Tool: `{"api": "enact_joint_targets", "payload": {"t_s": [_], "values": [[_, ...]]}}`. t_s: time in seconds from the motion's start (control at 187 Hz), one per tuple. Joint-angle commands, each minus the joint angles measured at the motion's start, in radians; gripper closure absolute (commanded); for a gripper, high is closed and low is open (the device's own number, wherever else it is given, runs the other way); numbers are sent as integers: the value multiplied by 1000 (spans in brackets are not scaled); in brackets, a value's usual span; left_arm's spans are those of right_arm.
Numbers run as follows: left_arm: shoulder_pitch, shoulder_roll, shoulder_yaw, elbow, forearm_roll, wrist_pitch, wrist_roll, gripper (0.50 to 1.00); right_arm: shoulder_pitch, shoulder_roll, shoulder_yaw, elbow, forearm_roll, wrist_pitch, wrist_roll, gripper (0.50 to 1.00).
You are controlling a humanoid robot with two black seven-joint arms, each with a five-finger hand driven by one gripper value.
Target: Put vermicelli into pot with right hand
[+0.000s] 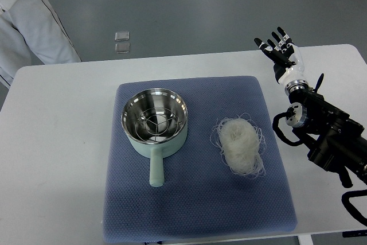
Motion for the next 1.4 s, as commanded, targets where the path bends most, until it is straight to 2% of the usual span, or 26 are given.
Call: {"api": "enact_joint_targets", "payload": {"t_s": [0.0,1.392], "values": [[-1,0,0,0,0,-2,0,500,0,0,0,0,0,0,0,570],[-1,0,2,6,0,0,-2,500,3,-8,0,-8,0,0,-5,570]]}}
